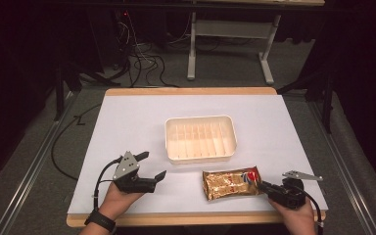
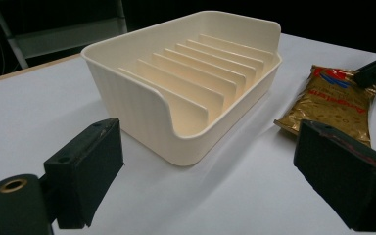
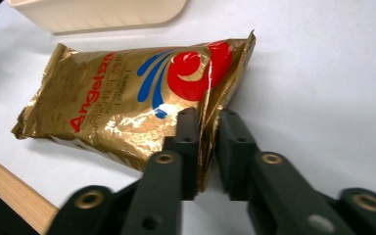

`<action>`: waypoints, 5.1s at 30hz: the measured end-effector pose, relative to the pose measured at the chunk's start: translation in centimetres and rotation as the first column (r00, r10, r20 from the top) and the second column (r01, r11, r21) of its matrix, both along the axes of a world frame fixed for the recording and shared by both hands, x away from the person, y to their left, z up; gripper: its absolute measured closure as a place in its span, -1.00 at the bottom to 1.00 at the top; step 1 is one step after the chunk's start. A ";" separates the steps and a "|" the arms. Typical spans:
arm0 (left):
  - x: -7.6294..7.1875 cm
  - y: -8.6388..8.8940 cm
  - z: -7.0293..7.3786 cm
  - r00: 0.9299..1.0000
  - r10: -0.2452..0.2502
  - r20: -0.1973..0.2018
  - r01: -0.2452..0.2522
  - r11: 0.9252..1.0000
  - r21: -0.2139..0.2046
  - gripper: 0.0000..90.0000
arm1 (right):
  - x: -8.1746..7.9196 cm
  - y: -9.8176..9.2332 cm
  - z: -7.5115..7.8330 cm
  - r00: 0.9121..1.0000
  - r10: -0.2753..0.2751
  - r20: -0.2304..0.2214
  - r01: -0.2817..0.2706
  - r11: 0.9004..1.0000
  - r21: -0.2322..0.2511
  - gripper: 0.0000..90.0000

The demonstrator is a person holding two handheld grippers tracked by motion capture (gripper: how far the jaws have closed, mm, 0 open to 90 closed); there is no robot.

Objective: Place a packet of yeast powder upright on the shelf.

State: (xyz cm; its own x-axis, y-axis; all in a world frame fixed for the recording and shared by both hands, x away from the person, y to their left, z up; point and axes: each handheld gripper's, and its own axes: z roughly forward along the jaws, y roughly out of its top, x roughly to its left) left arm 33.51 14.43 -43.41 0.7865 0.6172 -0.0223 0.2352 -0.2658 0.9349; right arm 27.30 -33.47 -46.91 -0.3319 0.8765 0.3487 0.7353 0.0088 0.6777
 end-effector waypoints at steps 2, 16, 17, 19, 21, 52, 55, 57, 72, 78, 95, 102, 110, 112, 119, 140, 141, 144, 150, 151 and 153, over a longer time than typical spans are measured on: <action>0.0 0.1 0.0 1.000 0.001 0.000 -0.001 1.000 0.001 -0.74 | 0.1 0.2 0.1 1.000 0.007 0.010 -0.007 1.000 -0.011 0.97; -1.1 2.4 0.1 0.998 0.066 0.005 -0.066 0.998 0.000 -0.74 | 3.1 -1.2 1.0 0.996 -0.060 0.064 0.065 0.995 -0.078 0.98; -1.2 2.6 0.1 0.997 0.073 0.004 -0.073 0.997 -0.002 -0.74 | 3.3 -1.4 1.0 0.996 -0.063 0.066 0.069 0.994 -0.080 0.98; -1.4 3.1 0.1 0.996 0.085 0.005 -0.085 0.996 -0.001 -0.74 | 3.9 -2.0 1.1 0.994 -0.079 0.071 0.085 0.992 -0.089 0.98; -1.7 3.5 0.1 0.995 0.099 0.004 -0.099 0.995 -0.006 -0.74 | 4.1 -2.3 1.1 0.993 -0.087 0.076 0.094 0.991 -0.096 0.98; -1.6 3.2 -0.1 0.996 0.088 0.002 -0.088 0.996 0.025 -0.74 | 3.6 -7.5 -0.5 0.955 -0.297 0.004 0.286 0.924 0.253 0.04; -1.6 3.1 -0.2 0.996 0.087 0.001 -0.087 0.996 0.027 -0.74 | 3.7 -7.6 -1.0 0.952 -0.304 -0.037 0.301 0.905 0.303 0.07; -1.6 3.1 -0.2 0.996 0.087 0.000 -0.087 0.996 0.028 -0.74 | 3.8 -7.6 -1.1 0.953 -0.300 -0.045 0.299 0.903 0.309 0.08; -1.7 2.9 -0.3 0.997 0.079 0.003 -0.079 0.996 0.043 -0.74 | 4.0 -7.9 -2.4 0.940 -0.304 -0.153 0.340 0.855 0.391 0.55; -1.7 2.8 -0.3 0.997 0.078 0.002 -0.078 0.996 0.049 -0.74 | 4.0 -7.9 -1.9 0.952 -0.283 -0.121 0.307 0.862 0.403 0.95; -1.7 2.9 -0.2 0.997 0.079 0.012 -0.080 0.996 0.049 -0.74 | 3.0 -7.1 1.7 0.971 -0.223 0.091 0.165 0.889 0.427 1.00; -1.7 2.9 -0.2 0.997 0.078 0.010 -0.078 0.996 0.053 -0.74 | 2.3 -6.3 3.6 0.961 -0.203 0.188 0.098 0.887 0.452 1.00; -1.7 2.9 -0.2 0.997 0.079 0.011 -0.080 0.995 0.054 -0.74 | 1.9 -5.2 5.4 0.950 -0.171 0.263 0.030 0.883 0.468 1.00; -1.7 2.9 -0.2 0.997 0.081 0.011 -0.081 0.995 0.052 -0.74 | 1.8 -5.1 5.7 0.946 -0.170 0.276 0.021 0.881 0.472 1.00; -1.8 2.9 -0.2 0.996 0.083 0.010 -0.084 0.995 0.051 -0.74 | 1.8 -4.2 7.5 0.932 -0.139 0.335 -0.022 0.900 0.434 1.00; -1.7 3.0 -0.3 0.996 0.089 0.010 -0.089 0.995 0.048 -0.74 | 2.0 -3.6 9.6 0.895 -0.100 0.436 -0.041 0.952 0.303 1.00; -1.7 3.0 -0.3 0.996 0.089 0.010 -0.089 0.995 0.049 -0.74 | 2.0 -3.6 9.7 0.893 -0.099 0.440 -0.040 0.954 0.296 1.00; -1.7 3.0 -0.3 0.996 0.089 0.010 -0.089 0.995 0.048 -0.74 | 1.9 -3.6 9.9 0.888 -0.094 0.451 -0.046 0.956 0.290 1.00; -1.7 3.0 -0.3 0.996 0.087 0.010 -0.087 0.995 0.050 -0.74 | 1.7 -3.6 10.4 0.880 -0.078 0.468 -0.067 0.956 0.286 1.00; -1.7 3.0 -0.3 0.996 0.086 0.009 -0.087 0.995 0.049 -0.74 | 1.7 -3.5 10.4 0.879 -0.075 0.470 -0.070 0.957 0.282 1.00; -1.7 3.0 -0.3 0.996 0.086 0.009 -0.087 0.995 0.052 -0.74 | 1.6 -3.3 10.6 0.877 -0.066 0.476 -0.079 0.957 0.279 1.00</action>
